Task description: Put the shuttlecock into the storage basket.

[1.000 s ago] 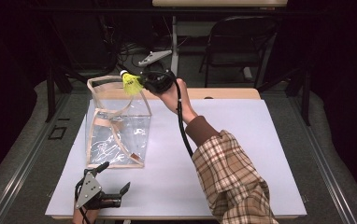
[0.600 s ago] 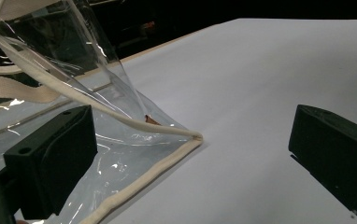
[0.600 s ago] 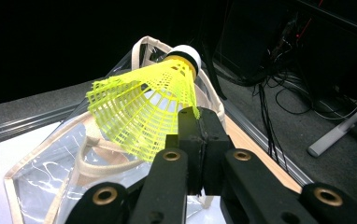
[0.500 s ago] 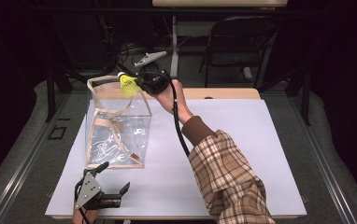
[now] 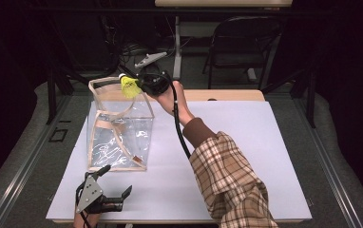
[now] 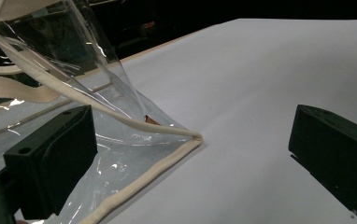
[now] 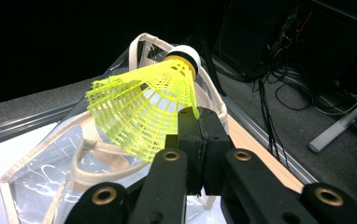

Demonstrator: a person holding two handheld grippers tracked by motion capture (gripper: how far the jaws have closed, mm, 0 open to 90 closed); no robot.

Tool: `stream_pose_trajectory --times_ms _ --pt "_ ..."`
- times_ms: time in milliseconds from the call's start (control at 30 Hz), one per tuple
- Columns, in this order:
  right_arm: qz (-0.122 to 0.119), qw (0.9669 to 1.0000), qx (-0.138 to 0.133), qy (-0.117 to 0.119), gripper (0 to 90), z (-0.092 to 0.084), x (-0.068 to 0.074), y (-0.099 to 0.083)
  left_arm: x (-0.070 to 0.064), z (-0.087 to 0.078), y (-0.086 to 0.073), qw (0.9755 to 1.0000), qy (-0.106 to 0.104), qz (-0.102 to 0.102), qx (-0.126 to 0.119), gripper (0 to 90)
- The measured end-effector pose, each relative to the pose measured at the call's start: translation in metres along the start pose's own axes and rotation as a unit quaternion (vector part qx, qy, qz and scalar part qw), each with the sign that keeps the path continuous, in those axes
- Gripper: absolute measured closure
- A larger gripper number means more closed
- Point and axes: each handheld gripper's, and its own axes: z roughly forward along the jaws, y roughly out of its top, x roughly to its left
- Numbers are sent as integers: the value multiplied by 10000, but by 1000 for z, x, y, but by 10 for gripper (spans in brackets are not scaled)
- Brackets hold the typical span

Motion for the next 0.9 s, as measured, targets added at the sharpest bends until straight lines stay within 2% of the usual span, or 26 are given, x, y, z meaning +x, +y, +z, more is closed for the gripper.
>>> stream_pose_trajectory --times_ms 233,533,900 --pt "63 10000 56 -29 897 6 3 2 0 -1 0 10000 0 -3 -6 11" --pt "1 9999 110 -10 896 14 10 3 0 -1 0 10000 -5 -2 -18 11" --pt "54 9998 182 -62 890 21 13 2 0 -1 0 10000 -11 -5 -27 11"
